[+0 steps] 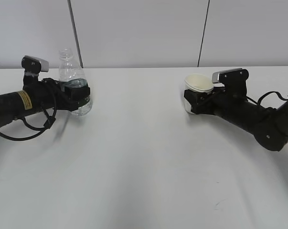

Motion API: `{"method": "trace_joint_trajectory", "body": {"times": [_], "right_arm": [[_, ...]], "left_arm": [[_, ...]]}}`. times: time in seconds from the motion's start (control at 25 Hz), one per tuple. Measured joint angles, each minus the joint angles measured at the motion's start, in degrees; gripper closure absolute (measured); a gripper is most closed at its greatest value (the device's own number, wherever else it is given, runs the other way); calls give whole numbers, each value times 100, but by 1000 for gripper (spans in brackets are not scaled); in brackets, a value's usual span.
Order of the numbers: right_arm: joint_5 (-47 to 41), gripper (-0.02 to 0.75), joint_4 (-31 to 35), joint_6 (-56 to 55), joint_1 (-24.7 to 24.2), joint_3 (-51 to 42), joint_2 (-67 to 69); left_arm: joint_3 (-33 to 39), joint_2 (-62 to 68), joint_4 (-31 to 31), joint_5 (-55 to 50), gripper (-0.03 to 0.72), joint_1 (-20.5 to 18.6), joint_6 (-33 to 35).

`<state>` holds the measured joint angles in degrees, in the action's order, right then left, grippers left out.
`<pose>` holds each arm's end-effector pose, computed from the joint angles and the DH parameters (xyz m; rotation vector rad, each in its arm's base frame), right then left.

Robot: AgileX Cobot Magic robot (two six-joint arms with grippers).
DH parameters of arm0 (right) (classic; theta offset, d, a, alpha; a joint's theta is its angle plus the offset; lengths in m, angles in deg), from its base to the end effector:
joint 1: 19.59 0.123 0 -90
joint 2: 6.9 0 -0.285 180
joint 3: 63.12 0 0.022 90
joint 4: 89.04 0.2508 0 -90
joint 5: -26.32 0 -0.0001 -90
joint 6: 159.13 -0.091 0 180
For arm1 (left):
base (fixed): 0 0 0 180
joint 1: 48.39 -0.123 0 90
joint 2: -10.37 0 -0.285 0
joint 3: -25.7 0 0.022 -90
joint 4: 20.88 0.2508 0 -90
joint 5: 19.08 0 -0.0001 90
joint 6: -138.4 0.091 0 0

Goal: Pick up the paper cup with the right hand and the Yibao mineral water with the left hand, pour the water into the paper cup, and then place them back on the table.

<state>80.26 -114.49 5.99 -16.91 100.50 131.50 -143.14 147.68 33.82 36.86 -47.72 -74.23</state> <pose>0.4209 0.0513 0.0744 -0.3059 1.7813 0.3443 0.4224 -0.0664 0.0932 0.6010 1.7453 -0.6339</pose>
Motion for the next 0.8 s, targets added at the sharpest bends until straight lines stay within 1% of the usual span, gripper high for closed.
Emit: {"method": "trace_joint_trajectory", "body": {"times": [0.28, 0.8], "right_arm": [[153, 206, 23, 43, 0, 0, 74], [133, 206, 23, 43, 0, 0, 74]], "left_arm": [[0, 0, 0, -5, 356, 0, 0], [0, 0, 0, -5, 356, 5, 0]]}}
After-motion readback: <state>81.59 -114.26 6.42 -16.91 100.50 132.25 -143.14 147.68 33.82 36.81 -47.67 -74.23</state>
